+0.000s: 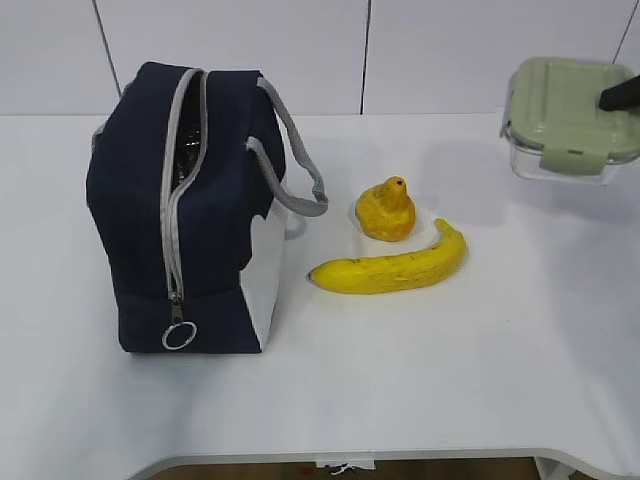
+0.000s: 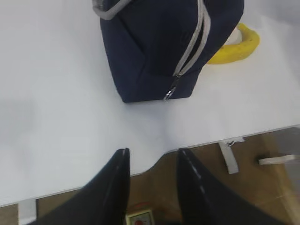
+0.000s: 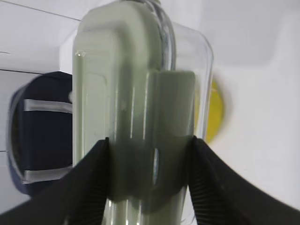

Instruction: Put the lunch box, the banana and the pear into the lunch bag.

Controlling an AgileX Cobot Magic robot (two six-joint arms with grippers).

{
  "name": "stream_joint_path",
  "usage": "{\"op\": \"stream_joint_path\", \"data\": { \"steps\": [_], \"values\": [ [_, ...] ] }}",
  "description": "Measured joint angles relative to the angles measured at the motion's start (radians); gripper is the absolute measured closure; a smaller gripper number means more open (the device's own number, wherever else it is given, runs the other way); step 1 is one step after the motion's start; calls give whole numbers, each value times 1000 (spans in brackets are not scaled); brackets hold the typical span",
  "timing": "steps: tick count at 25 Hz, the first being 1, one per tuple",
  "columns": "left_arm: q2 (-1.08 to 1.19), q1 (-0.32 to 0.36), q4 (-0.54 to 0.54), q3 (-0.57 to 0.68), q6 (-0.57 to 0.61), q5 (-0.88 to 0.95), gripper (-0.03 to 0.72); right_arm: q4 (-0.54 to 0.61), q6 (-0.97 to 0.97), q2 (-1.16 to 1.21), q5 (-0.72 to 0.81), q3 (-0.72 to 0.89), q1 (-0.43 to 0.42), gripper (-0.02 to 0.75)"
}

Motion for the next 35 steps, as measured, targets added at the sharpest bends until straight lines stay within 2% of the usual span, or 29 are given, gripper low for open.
{"op": "stream_joint_path", "data": {
  "steps": [3, 8, 15, 24, 29, 35],
  "values": [
    [137, 0, -69, -63, 0, -14, 386, 42, 5, -32, 0, 1, 34, 362],
    [382, 0, -145, -153, 3, -68, 322, 101, 8, -51, 2, 1, 143, 362],
    [789, 0, -256, -331, 135, 36, 319, 194, 11, -51, 6, 1, 278, 362],
    [1092, 0, -297, -593, 239, 45, 319, 259, 11, -51, -28, 1, 389, 363],
    [1215, -18, -321, -681, 245, 37, 319, 276, 12, -51, -111, -12, 474, 362],
    [1309, -56, -342, -705, 247, 53, 320, 274, 12, -51, -199, -98, 555, 363]
  ]
}}
